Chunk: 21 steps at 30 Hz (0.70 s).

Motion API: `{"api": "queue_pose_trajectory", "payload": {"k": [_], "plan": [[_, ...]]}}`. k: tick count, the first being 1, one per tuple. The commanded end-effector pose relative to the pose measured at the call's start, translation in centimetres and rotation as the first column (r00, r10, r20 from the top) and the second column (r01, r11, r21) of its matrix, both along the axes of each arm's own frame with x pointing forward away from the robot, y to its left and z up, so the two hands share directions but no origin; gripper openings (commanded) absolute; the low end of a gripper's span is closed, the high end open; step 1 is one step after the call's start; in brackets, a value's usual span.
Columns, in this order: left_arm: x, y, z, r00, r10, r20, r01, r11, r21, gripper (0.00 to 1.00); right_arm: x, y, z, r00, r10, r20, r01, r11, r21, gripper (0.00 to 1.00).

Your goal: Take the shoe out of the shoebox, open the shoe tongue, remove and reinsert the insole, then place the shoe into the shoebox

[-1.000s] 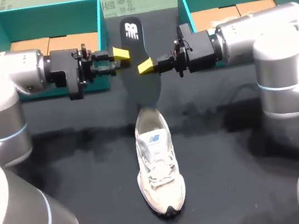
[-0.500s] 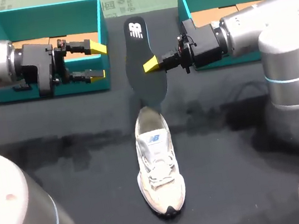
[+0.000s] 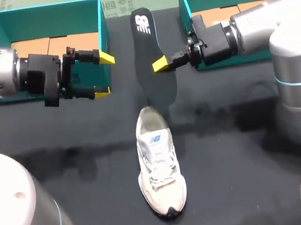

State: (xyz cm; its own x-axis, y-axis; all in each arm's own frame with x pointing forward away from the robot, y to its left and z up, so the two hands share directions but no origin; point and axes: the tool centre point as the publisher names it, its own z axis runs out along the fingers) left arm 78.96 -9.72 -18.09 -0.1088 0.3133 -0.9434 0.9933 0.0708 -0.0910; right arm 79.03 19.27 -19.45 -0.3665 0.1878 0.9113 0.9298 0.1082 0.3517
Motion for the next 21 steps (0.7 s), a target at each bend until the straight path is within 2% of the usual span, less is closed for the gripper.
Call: {"api": "queue_pose_trajectory", "payload": {"k": [1, 11, 12, 14, 15, 16, 18, 21], "plan": [[-2.9, 2.8, 0.4, 0.948, 0.148, -0.283, -0.16, 0.987, -0.019, 1.0, -1.8, -1.3, 0.3, 0.995, -0.075, 0.061, 0.078, 0.996, -0.041, 0.0], [-2.9, 2.8, 0.4, 0.948, 0.148, -0.283, -0.16, 0.987, -0.019, 1.0, -1.8, -1.3, 0.3, 0.995, -0.075, 0.061, 0.078, 0.996, -0.041, 0.0], [-3.5, 1.2, 0.1, 0.938, 0.15, -0.311, -0.153, 0.988, 0.015, 1.0, -1.8, -1.3, 0.3, 0.995, -0.075, 0.061, 0.078, 0.996, -0.041, 0.0], [-3.7, -0.6, -0.7, 0.892, 0.264, -0.367, -0.244, 0.965, 0.1, 1.0, -1.8, -1.3, 0.3, 0.995, -0.075, 0.061, 0.078, 0.996, -0.041, 0.0], [-3.9, -0.7, -0.8, 0.881, 0.265, -0.393, -0.241, 0.964, 0.108, 1.0, -1.9, -0.8, 0.1, 0.993, -0.082, 0.086, 0.085, 0.996, -0.04, 0.0], [-4.0, -0.8, -1.0, 0.846, 0.335, -0.415, -0.29, 0.942, 0.168, 1.0, -2.0, -0.6, -0.2, 0.991, -0.093, 0.101, 0.096, 0.995, -0.018, 0.0], [-3.8, -0.3, -1.2, 0.791, 0.391, -0.47, -0.32, 0.92, 0.227, 1.0, -2.0, -0.4, -1.1, 0.982, -0.132, 0.132, 0.13, 0.991, 0.026, 0.0], [-3.9, 0.5, -1.1, 0.727, 0.486, -0.485, -0.377, 0.873, 0.31, 1.0, -1.9, -0.3, -1.7, 0.974, -0.15, 0.171, 0.138, 0.987, 0.079, 0.0]]}}
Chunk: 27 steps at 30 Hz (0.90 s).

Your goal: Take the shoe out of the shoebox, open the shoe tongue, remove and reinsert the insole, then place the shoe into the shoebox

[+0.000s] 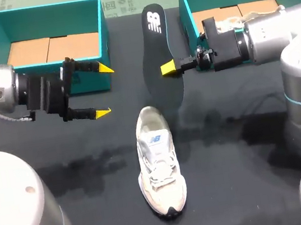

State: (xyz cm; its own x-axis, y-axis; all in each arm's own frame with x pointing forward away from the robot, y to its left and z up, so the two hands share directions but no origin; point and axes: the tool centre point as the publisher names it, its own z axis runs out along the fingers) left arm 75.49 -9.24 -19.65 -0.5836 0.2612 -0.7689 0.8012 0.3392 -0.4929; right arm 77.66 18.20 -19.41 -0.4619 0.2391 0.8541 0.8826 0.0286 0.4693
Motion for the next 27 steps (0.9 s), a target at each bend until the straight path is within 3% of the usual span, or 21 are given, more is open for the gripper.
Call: {"api": "queue_pose_trajectory", "payload": {"k": [1, 4, 6, 16, 19, 27], "plan": [[-0.5, 0.3, 0.4, 0.958, 0.227, -0.176, -0.189, 0.959, 0.212, 1.0, -0.5, 0.8, -1.8, 0.996, -0.057, 0.064, 0.051, 0.995, 0.087, 0.0], [-0.9, 0.9, -0.1, 0.919, 0.31, -0.244, -0.23, 0.923, 0.308, 1.0, -0.3, 1.0, -1.6, 0.989, -0.078, 0.127, 0.064, 0.992, 0.106, 0.0], [-0.8, 1.4, -0.9, 0.909, 0.398, -0.12, -0.302, 0.832, 0.465, 1.0, -0.1, 1.2, -1.8, 0.984, -0.113, 0.135, 0.102, 0.991, 0.084, 0.0], [-0.8, 1.4, -0.9, 0.909, 0.398, -0.12, -0.302, 0.832, 0.465, 1.0, -0.1, 1.2, -1.8, 0.984, -0.113, 0.135, 0.102, 0.991, 0.084, 0.0], [-0.6, -0.1, -3.1, 0.88, 0.382, -0.283, -0.232, 0.865, 0.445, 1.0, -0.1, 1.2, -1.8, 0.984, -0.113, 0.135, 0.102, 0.991, 0.084, 0.0], [-0.4, 0.1, -6.0, 0.794, 0.421, -0.439, -0.184, 0.854, 0.486, 1.0, -0.7, 1.2, -3.2, 0.979, -0.111, 0.173, 0.095, 0.99, 0.102, 0.0]]}}
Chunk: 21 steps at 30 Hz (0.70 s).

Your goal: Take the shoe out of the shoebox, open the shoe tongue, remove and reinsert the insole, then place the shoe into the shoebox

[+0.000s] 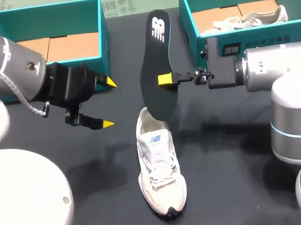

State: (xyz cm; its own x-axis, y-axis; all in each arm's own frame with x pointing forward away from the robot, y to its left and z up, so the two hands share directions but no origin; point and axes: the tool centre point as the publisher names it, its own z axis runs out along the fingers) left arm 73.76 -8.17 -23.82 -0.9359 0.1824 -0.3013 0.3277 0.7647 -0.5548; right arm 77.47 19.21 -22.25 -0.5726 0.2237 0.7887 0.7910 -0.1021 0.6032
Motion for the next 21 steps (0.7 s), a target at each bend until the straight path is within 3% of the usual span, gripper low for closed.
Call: {"api": "queue_pose_trajectory", "payload": {"k": [1, 6, 15, 21], "plan": [[1.2, -0.9, -2.1, 0.993, -0.011, -0.118, 0.014, 1.0, 0.027, 1.0, -0.7, 0.3, -0.4, 1.0, -0.002, 0.03, 0.002, 1.0, 0.0, 0.0], [0.8, -0.7, -3.9, 0.983, -0.084, -0.162, 0.093, 0.995, 0.048, 1.0, -0.9, 1.2, -0.9, 0.999, 0.029, 0.038, -0.029, 1.0, 0.0, 0.0], [0.8, -0.7, -3.9, 0.983, -0.084, -0.162, 0.093, 0.995, 0.048, 1.0, -0.9, 1.2, -0.9, 0.999, 0.029, 0.038, -0.029, 1.0, 0.0, 0.0], [0.2, -0.1, -6.4, 0.976, 0.02, -0.216, -0.01, 0.999, 0.043, 1.0, -0.5, 1.8, -1.6, 0.997, 0.042, 0.061, -0.043, 0.999, 0.011, 0.0]]}}
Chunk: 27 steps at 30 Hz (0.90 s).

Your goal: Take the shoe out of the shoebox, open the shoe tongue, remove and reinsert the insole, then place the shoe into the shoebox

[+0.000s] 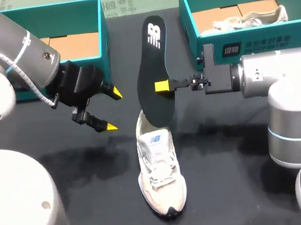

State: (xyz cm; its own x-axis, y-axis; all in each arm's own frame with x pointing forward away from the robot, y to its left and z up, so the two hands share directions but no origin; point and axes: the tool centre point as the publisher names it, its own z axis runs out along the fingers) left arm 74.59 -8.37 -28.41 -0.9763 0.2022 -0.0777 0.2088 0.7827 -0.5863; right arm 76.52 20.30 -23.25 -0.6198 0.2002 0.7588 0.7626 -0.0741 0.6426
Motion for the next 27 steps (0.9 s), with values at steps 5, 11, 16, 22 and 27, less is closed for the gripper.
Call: {"api": "queue_pose_trajectory", "payload": {"k": [5, 11, 16, 22, 27], "plan": [[-1.6, 1.1, -3.1, 0.998, 0.065, -0.015, -0.065, 0.998, -0.002, 1.0, 1.1, 1.5, -1.6, 0.999, 0.011, 0.051, -0.011, 1.0, -0.002, 0.0], [-2.0, 1.1, -3.6, 0.996, 0.077, -0.041, -0.078, 0.997, -0.014, 1.0, 1.3, 2.2, -2.5, 0.997, 0.028, 0.068, -0.029, 0.999, 0.02, 0.0], [-2.0, 1.1, -3.6, 0.996, 0.077, -0.041, -0.078, 0.997, -0.014, 1.0, 1.3, 2.2, -2.5, 0.997, 0.028, 0.068, -0.029, 0.999, 0.02, 0.0], [-2.2, 0.3, -4.8, 0.996, 0.069, -0.06, -0.07, 0.997, -0.019, 1.0, 1.3, 2.4, -2.8, 0.997, 0.027, 0.073, -0.029, 0.999, 0.026, 0.0], [-2.5, -0.5, -5.8, 0.996, 0.072, -0.059, -0.072, 0.997, -0.004, 1.0, 1.4, 3.2, -3.5, 0.992, 0.035, 0.119, -0.039, 0.999, 0.032, 0.0]]}}
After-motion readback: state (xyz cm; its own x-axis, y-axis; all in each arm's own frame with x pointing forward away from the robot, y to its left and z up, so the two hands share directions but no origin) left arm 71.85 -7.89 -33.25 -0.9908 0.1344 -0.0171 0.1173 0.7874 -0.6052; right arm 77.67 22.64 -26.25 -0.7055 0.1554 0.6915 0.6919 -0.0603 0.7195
